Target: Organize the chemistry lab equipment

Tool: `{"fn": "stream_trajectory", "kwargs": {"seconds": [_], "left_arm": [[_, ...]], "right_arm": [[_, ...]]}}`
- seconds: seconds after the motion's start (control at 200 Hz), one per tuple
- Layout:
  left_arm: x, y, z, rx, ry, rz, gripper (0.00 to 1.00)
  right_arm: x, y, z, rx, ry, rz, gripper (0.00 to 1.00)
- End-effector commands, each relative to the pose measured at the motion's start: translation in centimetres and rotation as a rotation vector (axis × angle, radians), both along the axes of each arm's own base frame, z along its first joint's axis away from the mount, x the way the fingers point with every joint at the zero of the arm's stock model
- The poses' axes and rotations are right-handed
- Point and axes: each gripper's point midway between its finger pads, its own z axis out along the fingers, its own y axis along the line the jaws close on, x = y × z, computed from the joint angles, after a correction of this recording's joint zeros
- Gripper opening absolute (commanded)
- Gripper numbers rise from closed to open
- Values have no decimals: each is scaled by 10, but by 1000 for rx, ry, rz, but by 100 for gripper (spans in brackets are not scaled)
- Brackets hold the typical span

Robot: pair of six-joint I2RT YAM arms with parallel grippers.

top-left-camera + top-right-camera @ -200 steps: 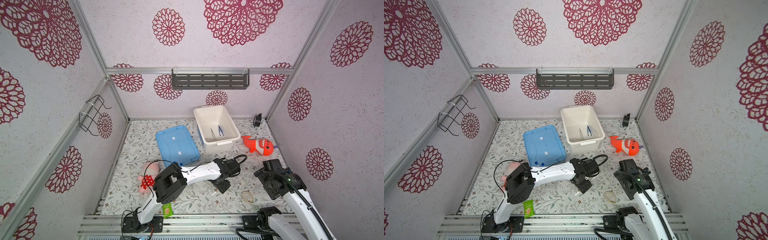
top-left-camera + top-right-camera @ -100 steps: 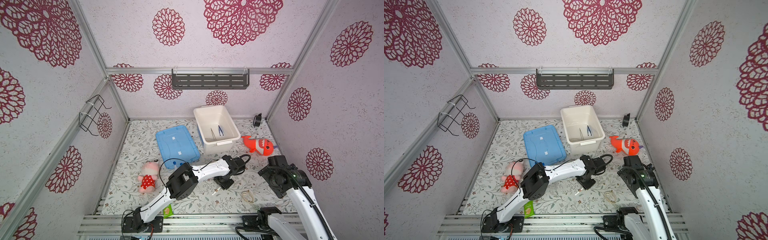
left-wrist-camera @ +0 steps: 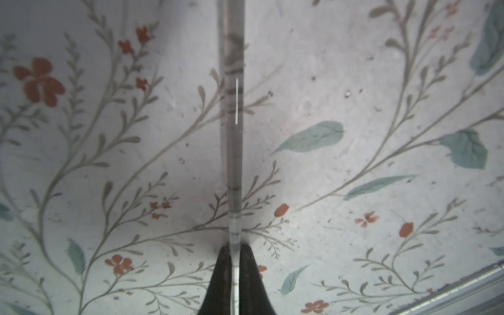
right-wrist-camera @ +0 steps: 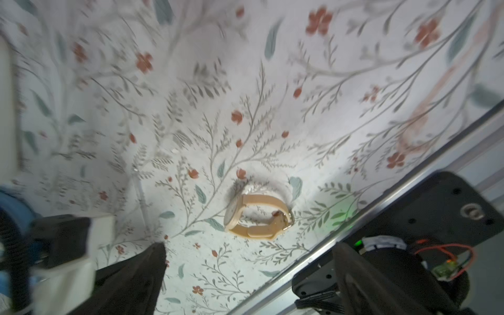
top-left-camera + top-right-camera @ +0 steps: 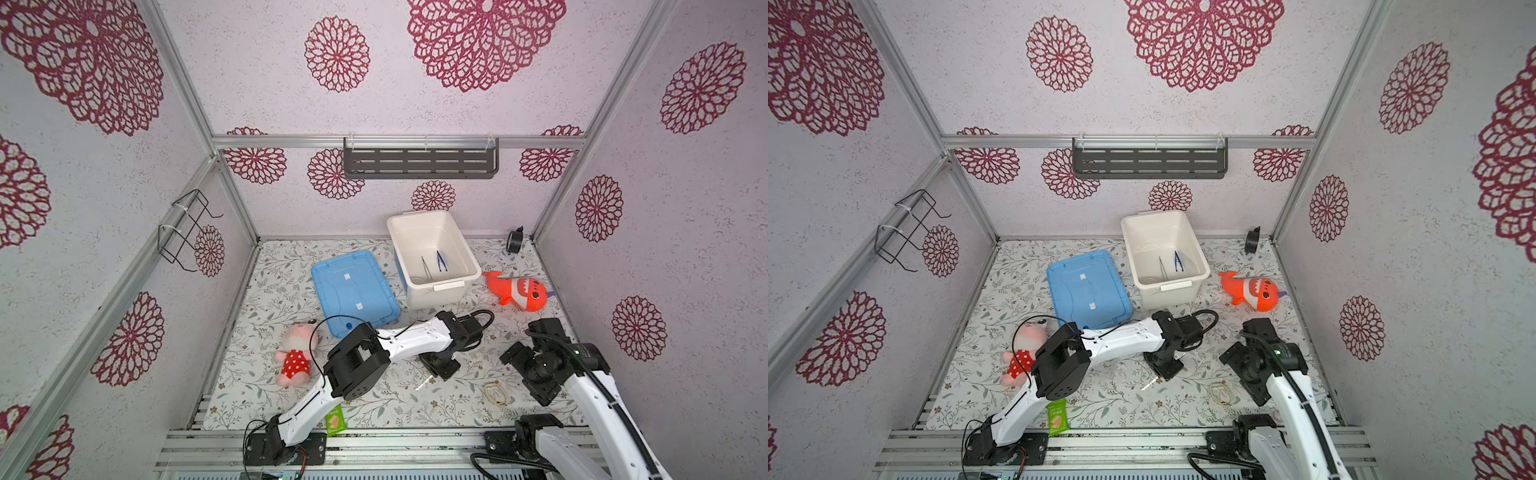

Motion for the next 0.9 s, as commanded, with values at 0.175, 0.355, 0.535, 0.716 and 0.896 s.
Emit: {"fn": "stream_trajectory", "kwargs": {"seconds": [0.175, 0.355, 0.535, 0.716, 0.896], "left_arm": [[2, -8, -1, -143, 99, 24, 0], [2, -20, 11, -228, 106, 23, 0], [7, -28, 19, -316, 140, 69, 1], [10, -35, 24, -382, 180, 82, 1], [12, -38, 28, -429, 230, 102, 1]], "right_arm": [[28, 48, -3, 286, -57, 6, 87], [33, 61, -10, 373, -28, -65, 78], [47, 70, -12, 438, -58, -90, 75], [56, 69, -14, 436, -93, -109, 74], [58, 75, -29, 480, -95, -117, 70]]}}
